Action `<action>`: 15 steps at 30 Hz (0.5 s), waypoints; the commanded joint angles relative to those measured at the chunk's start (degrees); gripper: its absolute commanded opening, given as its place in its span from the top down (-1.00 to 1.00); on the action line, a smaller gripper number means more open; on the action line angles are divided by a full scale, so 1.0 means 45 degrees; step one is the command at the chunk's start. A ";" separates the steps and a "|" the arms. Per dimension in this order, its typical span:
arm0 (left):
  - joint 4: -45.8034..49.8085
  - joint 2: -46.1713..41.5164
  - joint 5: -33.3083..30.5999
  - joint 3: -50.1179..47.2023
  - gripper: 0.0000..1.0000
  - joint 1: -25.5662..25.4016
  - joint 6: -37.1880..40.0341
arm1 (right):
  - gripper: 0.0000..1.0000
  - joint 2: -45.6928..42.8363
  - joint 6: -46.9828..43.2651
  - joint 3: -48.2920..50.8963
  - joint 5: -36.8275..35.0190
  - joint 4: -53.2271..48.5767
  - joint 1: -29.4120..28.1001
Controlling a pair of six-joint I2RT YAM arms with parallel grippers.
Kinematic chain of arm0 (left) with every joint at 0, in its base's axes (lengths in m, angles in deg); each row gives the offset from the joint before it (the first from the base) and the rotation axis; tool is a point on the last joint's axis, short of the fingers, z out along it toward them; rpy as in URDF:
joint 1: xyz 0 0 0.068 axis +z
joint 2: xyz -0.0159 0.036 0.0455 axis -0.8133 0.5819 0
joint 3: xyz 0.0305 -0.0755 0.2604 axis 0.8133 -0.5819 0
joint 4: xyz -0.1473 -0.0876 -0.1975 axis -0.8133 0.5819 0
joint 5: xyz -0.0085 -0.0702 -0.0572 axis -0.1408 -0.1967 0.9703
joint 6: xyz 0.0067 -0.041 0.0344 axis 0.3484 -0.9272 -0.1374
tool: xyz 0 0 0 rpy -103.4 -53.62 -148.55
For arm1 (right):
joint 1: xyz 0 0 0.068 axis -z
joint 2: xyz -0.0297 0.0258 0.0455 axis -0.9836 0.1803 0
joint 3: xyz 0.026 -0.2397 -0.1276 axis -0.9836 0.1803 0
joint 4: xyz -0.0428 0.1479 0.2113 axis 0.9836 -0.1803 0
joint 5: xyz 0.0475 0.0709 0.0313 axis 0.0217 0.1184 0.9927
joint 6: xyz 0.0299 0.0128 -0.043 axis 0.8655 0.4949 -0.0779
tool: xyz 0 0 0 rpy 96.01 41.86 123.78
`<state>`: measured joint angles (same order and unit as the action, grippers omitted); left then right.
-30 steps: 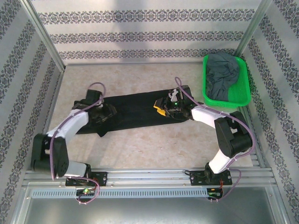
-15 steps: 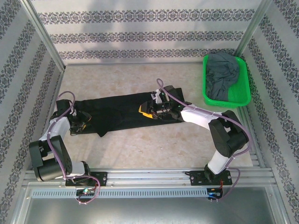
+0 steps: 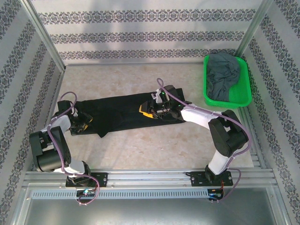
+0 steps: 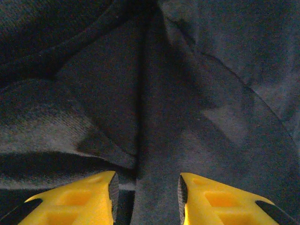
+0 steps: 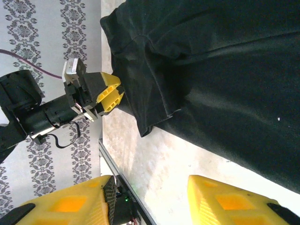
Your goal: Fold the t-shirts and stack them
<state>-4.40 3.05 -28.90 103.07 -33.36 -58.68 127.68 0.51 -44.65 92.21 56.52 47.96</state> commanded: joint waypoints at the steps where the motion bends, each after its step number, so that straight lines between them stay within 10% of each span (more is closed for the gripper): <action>1: 0.0772 -0.0674 -0.0126 0.0529 0.21 -0.0284 -0.0050 | 0.09 0.0272 -0.0196 -0.0376 0.0169 -0.0014 -0.0027; 15: -0.0458 0.1149 -0.0360 0.0681 0.27 -0.0285 0.0193 | 0.09 0.0315 -0.0117 -0.0472 0.0228 -0.0028 -0.0035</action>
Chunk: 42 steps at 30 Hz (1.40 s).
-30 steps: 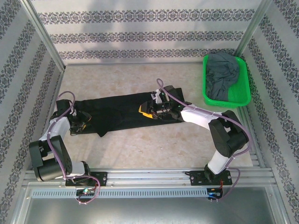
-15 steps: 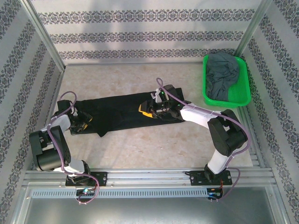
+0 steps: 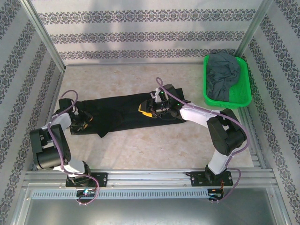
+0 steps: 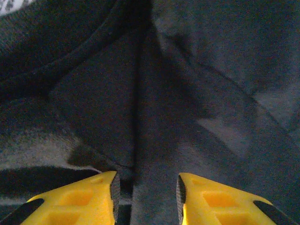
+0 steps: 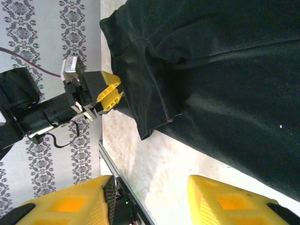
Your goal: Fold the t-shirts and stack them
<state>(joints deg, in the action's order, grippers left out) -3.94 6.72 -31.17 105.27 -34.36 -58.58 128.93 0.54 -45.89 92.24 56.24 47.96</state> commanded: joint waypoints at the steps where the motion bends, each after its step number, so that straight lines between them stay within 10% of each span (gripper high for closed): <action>1: -0.0605 0.0423 0.0204 0.0181 0.28 -0.0072 0.0139 | 0.09 0.0019 -0.0113 -0.0162 0.0223 0.0017 -0.0035; 15: -0.0748 -0.0141 0.0538 -0.0093 0.48 -0.0626 -0.0265 | 0.09 0.0397 -0.0126 -0.0511 0.0302 -0.0071 0.0023; 25: 0.0101 -0.0572 0.0057 -0.0034 1.00 -0.0687 0.0196 | 0.10 0.0411 -0.0047 -0.0593 0.0284 -0.0032 0.0077; 42: 0.2012 0.0401 -0.1141 0.3748 1.00 -0.0619 -0.0718 | 0.11 0.0311 0.0253 -0.0542 0.0380 0.0124 0.0416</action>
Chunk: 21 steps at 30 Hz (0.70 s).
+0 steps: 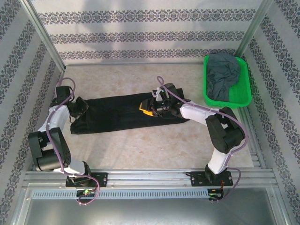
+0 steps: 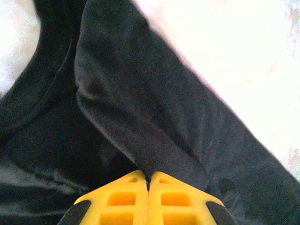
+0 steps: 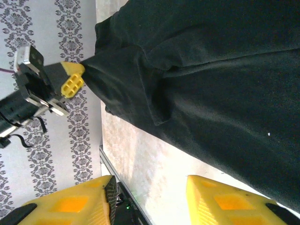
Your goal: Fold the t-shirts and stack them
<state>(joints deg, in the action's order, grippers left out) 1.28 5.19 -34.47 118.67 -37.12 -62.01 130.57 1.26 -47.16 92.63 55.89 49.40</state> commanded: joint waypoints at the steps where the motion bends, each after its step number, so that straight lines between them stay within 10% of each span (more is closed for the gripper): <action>1: 0.1059 0.1157 -0.0424 0.1132 1.00 0.0001 0.0198 | 0.11 -0.0073 0.0093 -0.0226 0.0292 0.0202 0.0112; 9: 0.2435 0.3929 -0.1679 0.3208 0.96 0.0023 0.1182 | 0.11 -0.0456 -0.0082 0.0085 0.0027 -0.0123 0.0323; 13: 0.2614 0.4512 -0.2952 0.3848 0.39 -0.0007 0.1552 | 0.15 -0.0743 -0.0396 0.0161 -0.0385 -0.0641 0.0616; 21: 0.2539 0.1431 -0.4481 0.2438 0.18 -0.1136 0.0140 | 0.37 0.0080 -0.2374 -0.1872 -0.3553 -0.5425 0.2338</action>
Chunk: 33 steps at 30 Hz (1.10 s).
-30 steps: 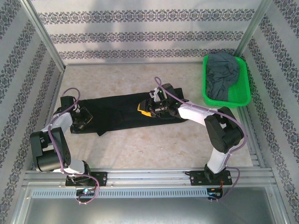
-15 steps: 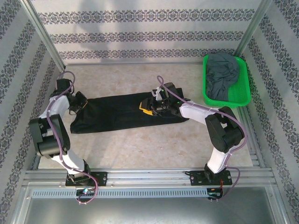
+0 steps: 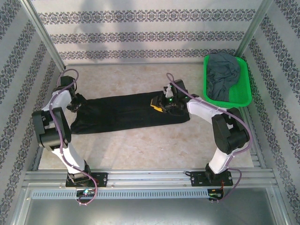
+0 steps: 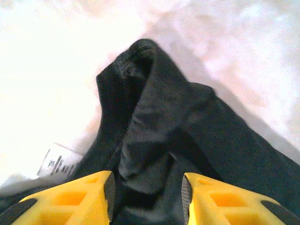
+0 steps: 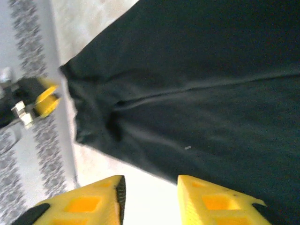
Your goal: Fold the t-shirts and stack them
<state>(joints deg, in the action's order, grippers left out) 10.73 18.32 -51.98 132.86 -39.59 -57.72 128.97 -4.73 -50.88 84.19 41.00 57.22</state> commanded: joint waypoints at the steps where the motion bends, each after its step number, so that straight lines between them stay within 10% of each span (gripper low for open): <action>1: 0.0345 -0.1935 -0.0145 -0.1255 0.21 -0.0763 -0.1403 | 0.41 0.0787 -0.1221 -0.1487 -0.2015 -0.2641 0.0907; 9: -0.2573 -0.3882 0.1796 -0.5947 0.39 -0.3698 -0.7033 | 0.61 0.4710 -0.3110 -0.6370 -0.4042 -0.6654 0.2392; 17: -0.3055 -0.1652 0.1684 -0.5487 0.41 -0.3534 -0.7360 | 0.60 0.7066 -0.4134 -0.8806 -0.5353 -1.0448 0.2367; 33: -0.1565 0.7597 0.3585 0.6142 0.45 -0.3806 -0.4243 | 0.56 0.1188 -0.0349 0.1208 -0.5762 -0.8885 -0.1577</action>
<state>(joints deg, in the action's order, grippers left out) 0.93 46.19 -38.56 155.39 -54.25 -79.38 135.71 -13.54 -52.80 55.76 -0.70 53.97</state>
